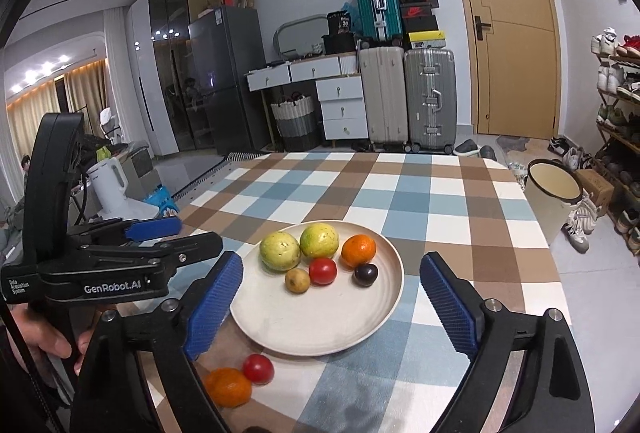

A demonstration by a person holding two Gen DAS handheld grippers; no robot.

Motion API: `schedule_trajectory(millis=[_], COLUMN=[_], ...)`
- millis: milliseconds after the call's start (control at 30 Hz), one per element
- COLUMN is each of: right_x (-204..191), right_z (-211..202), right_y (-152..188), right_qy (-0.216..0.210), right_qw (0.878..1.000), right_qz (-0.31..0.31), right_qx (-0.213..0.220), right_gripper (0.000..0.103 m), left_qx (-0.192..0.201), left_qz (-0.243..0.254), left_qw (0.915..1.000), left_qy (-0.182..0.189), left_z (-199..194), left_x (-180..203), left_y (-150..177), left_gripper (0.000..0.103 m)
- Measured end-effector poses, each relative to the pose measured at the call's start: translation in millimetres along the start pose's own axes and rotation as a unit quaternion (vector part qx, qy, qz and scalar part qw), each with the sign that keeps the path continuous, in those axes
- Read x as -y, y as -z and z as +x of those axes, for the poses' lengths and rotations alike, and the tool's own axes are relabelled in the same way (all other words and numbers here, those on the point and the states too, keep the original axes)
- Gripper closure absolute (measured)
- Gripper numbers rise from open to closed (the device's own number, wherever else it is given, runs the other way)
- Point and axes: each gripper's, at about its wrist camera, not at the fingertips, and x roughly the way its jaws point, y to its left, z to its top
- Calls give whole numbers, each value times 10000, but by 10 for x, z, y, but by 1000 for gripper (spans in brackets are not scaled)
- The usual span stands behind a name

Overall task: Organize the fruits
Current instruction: 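Withdraw both grippers from the plate toward the remaining fruits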

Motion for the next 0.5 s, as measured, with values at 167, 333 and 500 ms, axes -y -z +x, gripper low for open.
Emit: schedule_trajectory(millis=[167, 333, 500], right_x=[-67, -147, -223], right_z=[-146, -278, -371], right_y=[23, 73, 182], right_qy=[-73, -146, -202], right_qw=[9999, 9997, 9997], right_qz=[27, 32, 38], right_qx=[101, 176, 102], right_gripper=[8, 6, 4], left_qx=[25, 59, -15], left_qz=[-39, -36, -97], left_qw=[9999, 9996, 9987], left_qy=[-97, -287, -500], left_z=[-171, -324, -401], left_x=[-31, -71, -145], left_y=[89, 200, 331], left_gripper=[22, 16, 7])
